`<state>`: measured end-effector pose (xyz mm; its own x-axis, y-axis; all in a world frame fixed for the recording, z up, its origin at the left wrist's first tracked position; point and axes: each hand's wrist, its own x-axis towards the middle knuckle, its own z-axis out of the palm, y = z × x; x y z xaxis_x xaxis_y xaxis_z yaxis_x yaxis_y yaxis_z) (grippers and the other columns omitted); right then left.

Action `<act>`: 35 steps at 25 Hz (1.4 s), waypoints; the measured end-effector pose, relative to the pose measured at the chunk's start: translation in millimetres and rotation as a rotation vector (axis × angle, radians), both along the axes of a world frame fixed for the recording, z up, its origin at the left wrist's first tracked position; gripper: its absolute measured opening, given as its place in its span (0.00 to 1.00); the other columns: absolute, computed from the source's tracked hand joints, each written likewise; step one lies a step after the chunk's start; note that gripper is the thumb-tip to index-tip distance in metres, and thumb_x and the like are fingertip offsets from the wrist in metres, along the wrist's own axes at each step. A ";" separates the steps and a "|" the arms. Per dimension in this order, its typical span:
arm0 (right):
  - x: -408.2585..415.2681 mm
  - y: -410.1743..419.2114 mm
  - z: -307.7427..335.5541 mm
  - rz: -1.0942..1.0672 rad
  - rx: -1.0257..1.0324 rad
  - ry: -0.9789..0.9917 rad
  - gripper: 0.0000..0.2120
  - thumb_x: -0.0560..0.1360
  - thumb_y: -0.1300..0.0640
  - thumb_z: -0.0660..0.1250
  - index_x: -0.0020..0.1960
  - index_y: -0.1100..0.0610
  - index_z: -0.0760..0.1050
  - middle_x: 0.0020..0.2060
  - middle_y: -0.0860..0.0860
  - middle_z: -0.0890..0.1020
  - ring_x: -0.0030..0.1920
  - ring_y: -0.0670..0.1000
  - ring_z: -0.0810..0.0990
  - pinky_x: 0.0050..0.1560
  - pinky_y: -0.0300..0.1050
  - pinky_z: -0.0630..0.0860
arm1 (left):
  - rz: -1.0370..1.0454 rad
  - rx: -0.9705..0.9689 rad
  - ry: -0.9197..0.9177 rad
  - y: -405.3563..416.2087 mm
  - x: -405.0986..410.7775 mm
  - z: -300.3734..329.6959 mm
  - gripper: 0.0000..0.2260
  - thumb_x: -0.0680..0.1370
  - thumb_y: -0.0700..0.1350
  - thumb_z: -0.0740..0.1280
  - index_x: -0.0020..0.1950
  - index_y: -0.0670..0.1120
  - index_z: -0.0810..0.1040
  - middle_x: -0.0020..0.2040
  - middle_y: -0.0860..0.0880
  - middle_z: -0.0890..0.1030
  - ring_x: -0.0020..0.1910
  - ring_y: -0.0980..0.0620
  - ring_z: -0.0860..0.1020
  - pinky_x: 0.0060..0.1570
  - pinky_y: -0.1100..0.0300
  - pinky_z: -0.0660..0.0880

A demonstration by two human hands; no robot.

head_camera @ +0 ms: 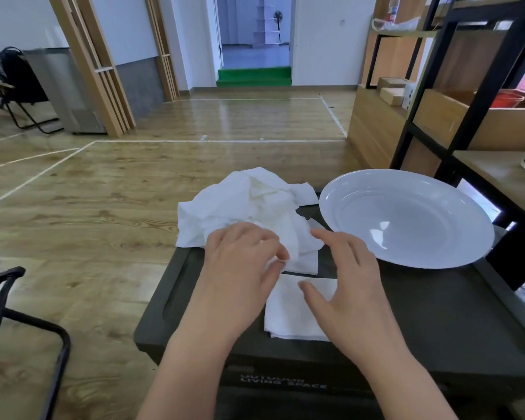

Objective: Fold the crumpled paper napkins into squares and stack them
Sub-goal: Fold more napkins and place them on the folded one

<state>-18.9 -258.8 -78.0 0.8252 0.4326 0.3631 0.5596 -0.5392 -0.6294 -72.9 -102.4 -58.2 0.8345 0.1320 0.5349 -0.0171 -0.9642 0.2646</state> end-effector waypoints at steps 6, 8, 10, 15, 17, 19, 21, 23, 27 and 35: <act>5.4 -5.7 6.3 0.095 0.340 0.333 0.07 0.70 0.50 0.71 0.47 0.42 0.79 0.47 0.39 0.81 0.49 0.36 0.77 0.45 0.30 0.71 | -0.187 -0.789 -0.096 -5.6 -16.9 19.4 0.07 0.76 0.47 0.68 0.44 0.61 0.78 0.39 0.62 0.81 0.39 0.64 0.78 0.42 0.73 0.70; 10.4 -13.3 11.6 0.140 0.498 0.526 0.03 0.70 0.51 0.73 0.44 0.45 0.81 0.42 0.42 0.84 0.44 0.39 0.81 0.44 0.33 0.76 | -0.074 -0.970 -0.132 -3.4 -14.6 13.9 0.09 0.77 0.45 0.68 0.43 0.61 0.79 0.38 0.58 0.83 0.38 0.58 0.80 0.41 0.63 0.74; 13.3 -19.1 13.2 0.169 0.617 0.725 0.06 0.70 0.49 0.74 0.45 0.48 0.82 0.45 0.46 0.86 0.47 0.47 0.84 0.49 0.45 0.79 | 0.060 -1.024 -0.076 -4.9 -10.9 6.9 0.05 0.77 0.48 0.67 0.44 0.59 0.79 0.39 0.54 0.85 0.40 0.51 0.82 0.43 0.52 0.76; 17.1 -21.0 3.7 -0.097 0.504 0.778 0.07 0.75 0.50 0.67 0.43 0.51 0.82 0.40 0.46 0.86 0.43 0.47 0.84 0.42 0.42 0.79 | 0.233 -0.946 0.109 -9.5 -2.1 -10.9 0.07 0.73 0.56 0.67 0.41 0.54 0.79 0.28 0.53 0.81 0.28 0.56 0.76 0.30 0.61 0.67; 19.7 -21.3 -2.0 -0.242 0.233 0.542 0.07 0.75 0.49 0.66 0.42 0.51 0.78 0.36 0.47 0.82 0.39 0.46 0.81 0.36 0.38 0.74 | 0.286 -0.861 0.197 -10.5 1.1 -17.6 0.07 0.73 0.56 0.68 0.39 0.55 0.78 0.27 0.53 0.79 0.25 0.60 0.75 0.28 0.63 0.65; 18.5 -19.4 -5.4 -0.301 -0.033 0.323 0.09 0.75 0.49 0.65 0.40 0.53 0.73 0.34 0.47 0.77 0.35 0.46 0.75 0.31 0.36 0.67 | 0.321 -0.759 0.275 -12.2 2.7 -25.5 0.07 0.74 0.55 0.68 0.38 0.55 0.76 0.31 0.51 0.80 0.29 0.59 0.77 0.28 0.64 0.64; 17.7 -16.5 -7.6 -0.306 -0.127 0.261 0.10 0.76 0.49 0.64 0.41 0.55 0.71 0.35 0.48 0.76 0.35 0.47 0.74 0.31 0.36 0.67 | 0.351 -0.667 0.322 -13.6 3.0 -31.1 0.08 0.74 0.55 0.67 0.37 0.55 0.74 0.31 0.52 0.80 0.32 0.60 0.76 0.27 0.65 0.63; 18.1 -14.9 -9.1 -0.296 -0.169 0.266 0.12 0.75 0.49 0.65 0.40 0.56 0.71 0.33 0.49 0.75 0.32 0.47 0.72 0.30 0.39 0.67 | 0.371 -0.635 0.320 -13.5 3.7 -33.5 0.09 0.74 0.54 0.67 0.36 0.55 0.74 0.30 0.54 0.78 0.32 0.61 0.76 0.26 0.65 0.63; 18.6 -16.4 -9.3 -0.320 -0.188 0.292 0.11 0.73 0.48 0.67 0.38 0.53 0.71 0.33 0.47 0.75 0.31 0.44 0.72 0.28 0.37 0.65 | 0.407 -0.597 0.307 -15.4 3.8 -33.0 0.09 0.74 0.54 0.67 0.35 0.55 0.73 0.33 0.56 0.77 0.33 0.62 0.74 0.27 0.65 0.63; 23.1 -34.3 -5.0 -0.426 -0.195 0.316 0.09 0.75 0.44 0.64 0.47 0.50 0.71 0.35 0.39 0.70 0.33 0.39 0.67 0.29 0.34 0.60 | 0.564 -0.229 0.438 -15.6 -12.1 -12.4 0.18 0.80 0.52 0.55 0.34 0.46 0.69 0.32 0.49 0.73 0.29 0.53 0.69 0.25 0.60 0.58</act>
